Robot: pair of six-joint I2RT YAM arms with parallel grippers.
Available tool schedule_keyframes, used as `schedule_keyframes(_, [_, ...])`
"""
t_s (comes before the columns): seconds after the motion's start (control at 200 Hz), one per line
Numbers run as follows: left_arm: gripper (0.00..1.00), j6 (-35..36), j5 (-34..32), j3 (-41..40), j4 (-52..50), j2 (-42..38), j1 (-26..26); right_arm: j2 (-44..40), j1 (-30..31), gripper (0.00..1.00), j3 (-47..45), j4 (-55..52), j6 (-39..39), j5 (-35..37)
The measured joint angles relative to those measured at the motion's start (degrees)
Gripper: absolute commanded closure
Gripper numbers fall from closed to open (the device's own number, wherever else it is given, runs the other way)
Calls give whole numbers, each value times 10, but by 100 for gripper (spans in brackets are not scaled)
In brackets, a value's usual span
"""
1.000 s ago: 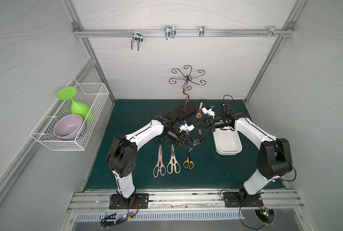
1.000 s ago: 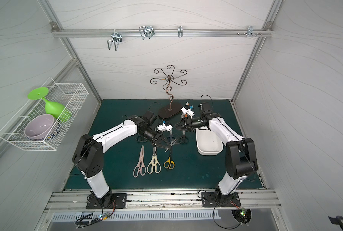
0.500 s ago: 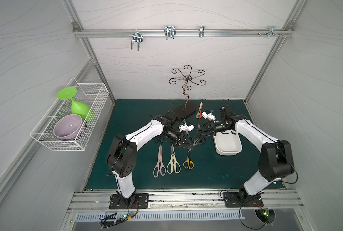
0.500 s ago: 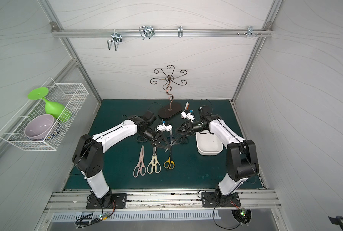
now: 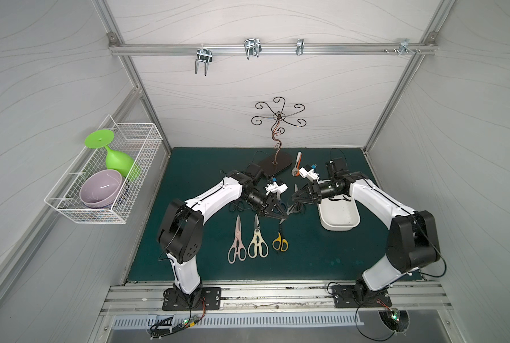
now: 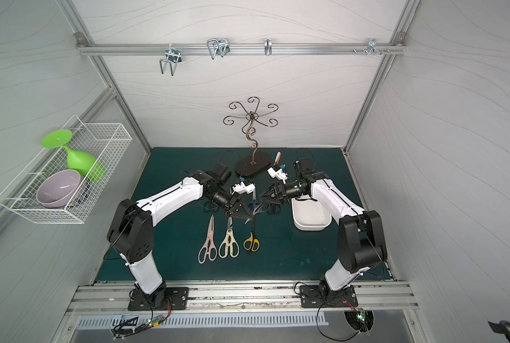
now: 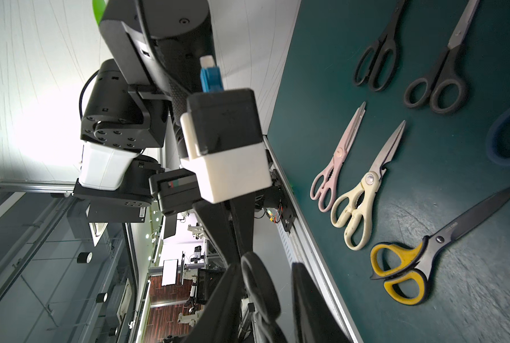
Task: Take the scissors out of the storage box
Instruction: Pick up the scissors from the storage box.
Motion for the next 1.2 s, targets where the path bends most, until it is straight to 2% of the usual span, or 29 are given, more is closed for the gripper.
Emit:
schedule_keyframes(0.09, [97, 0, 2, 0, 0, 0, 0, -1, 0, 80, 0, 0, -2, 1])
schedule_keyframes(0.215, [95, 0, 2, 0, -1, 0, 0, -1, 0, 82, -3, 1, -4, 0])
schedule_keyframes(0.275, [92, 0, 2, 0, -2, 0, 0, -1, 0, 83, -5, 2, -4, 0])
schedule_keyframes(0.32, [85, -1, 2, 0, -2, 0, 0, -2, 0, 83, -6, 3, -4, 0])
schedule_keyframes(0.345, [77, 0, 2, 0, -2, 0, 0, -2, 0, 83, -7, 3, -4, 0])
schedule_keyframes(0.405, [51, -2, 0, 0, 2, 0, 1, -2, 0, 83, -11, 3, -3, -2])
schedule_keyframes(0.43, [31, -4, -1, 0, 4, 0, 1, -2, 1, 83, -13, 3, -3, -2])
schedule_keyframes(0.45, [6, -3, -2, 1, 5, 0, 1, -2, 1, 83, -15, 3, -3, -2])
schedule_keyframes(0.465, [1, -5, -2, 1, 5, 0, 1, -2, 2, 83, -16, 3, -3, -3])
schedule_keyframes(0.745, [0, -20, -27, 0, 10, -1, 6, -4, 2, 84, -22, 4, -2, -1])
schedule_keyframes(1.045, [0, -90, -68, -37, 87, -44, 61, -7, -17, 87, -48, 17, 27, 32])
schedule_keyframes(1.195, [0, -107, -80, -41, 111, -44, 64, -9, -30, 90, -54, 17, 30, 57])
